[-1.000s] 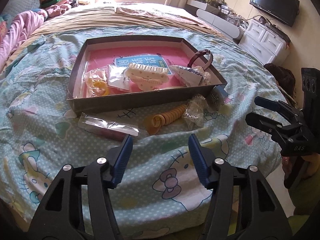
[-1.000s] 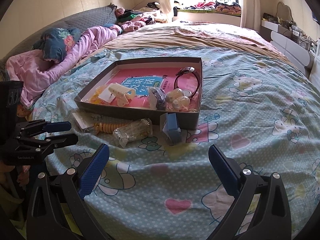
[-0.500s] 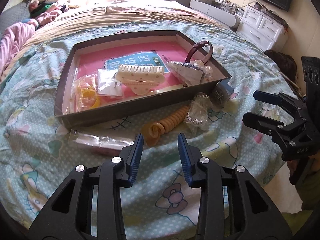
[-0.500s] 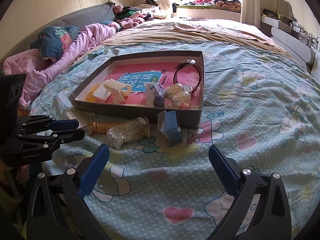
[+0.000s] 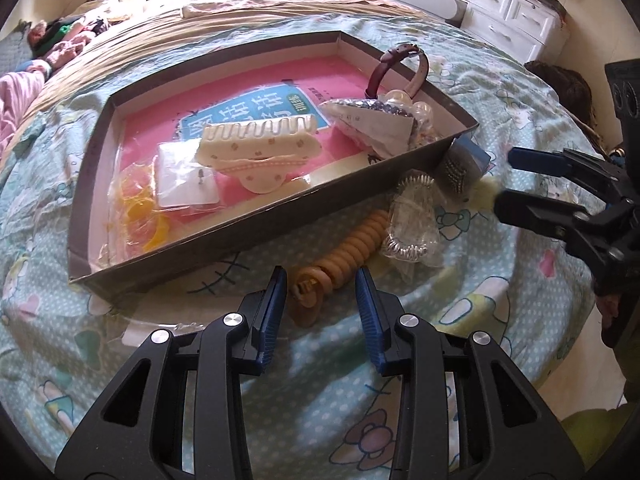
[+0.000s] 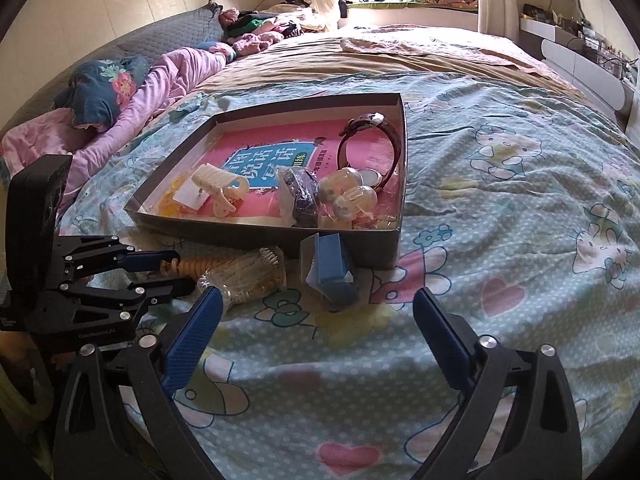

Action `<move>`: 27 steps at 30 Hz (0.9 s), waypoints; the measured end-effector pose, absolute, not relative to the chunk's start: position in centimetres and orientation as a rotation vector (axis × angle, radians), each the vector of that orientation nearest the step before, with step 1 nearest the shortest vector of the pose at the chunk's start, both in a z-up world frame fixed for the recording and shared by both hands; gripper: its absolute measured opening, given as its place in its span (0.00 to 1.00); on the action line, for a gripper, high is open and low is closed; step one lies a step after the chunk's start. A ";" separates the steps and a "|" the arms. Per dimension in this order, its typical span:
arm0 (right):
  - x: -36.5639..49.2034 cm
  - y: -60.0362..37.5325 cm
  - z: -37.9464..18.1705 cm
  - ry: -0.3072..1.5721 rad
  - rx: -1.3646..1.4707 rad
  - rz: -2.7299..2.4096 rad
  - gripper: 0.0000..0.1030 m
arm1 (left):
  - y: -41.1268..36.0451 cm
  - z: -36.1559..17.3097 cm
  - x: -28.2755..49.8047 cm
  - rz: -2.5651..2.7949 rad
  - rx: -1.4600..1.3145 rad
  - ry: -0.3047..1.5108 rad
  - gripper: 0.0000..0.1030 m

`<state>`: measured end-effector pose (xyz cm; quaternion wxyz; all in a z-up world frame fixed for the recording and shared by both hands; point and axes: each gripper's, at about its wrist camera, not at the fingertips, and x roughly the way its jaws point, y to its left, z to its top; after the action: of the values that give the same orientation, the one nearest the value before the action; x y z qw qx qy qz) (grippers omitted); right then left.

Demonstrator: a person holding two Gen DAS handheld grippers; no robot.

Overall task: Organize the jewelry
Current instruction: 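Grasp the orange spiral hair tie with the left tool while the right tool grasps the blue item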

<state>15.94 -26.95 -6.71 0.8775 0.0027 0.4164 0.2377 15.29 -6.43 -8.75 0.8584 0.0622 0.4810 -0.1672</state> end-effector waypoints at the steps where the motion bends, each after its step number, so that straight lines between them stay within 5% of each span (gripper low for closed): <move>1: 16.2 -26.8 -6.9 0.878 0.004 0.495 0.76 | -6.5 -8.8 15.4 -0.352 0.133 1.009 0.27; 10: 18.4 -25.9 -9.1 0.922 0.019 0.484 0.28 | -6.2 -9.2 16.4 -0.377 0.107 1.013 0.28; 17: 18.2 -26.0 -9.2 0.897 0.009 0.487 0.26 | -6.6 -9.5 17.1 -0.400 0.115 1.008 0.28; 20: 18.3 -26.4 -8.9 0.893 0.021 0.483 0.26 | -7.0 -9.4 17.0 -0.395 0.132 0.995 0.21; 21: 18.3 -26.5 -8.9 0.891 0.023 0.481 0.26 | -7.1 -9.4 16.8 -0.399 0.139 0.990 0.09; 27: 18.0 -27.2 -8.0 0.871 0.037 0.474 0.26 | -7.3 -8.8 15.8 -0.434 0.122 0.960 0.09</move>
<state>18.01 -27.18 -7.99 0.8793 0.0176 0.4180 0.2274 15.77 -7.29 -8.81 0.8626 0.0582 0.4580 -0.2069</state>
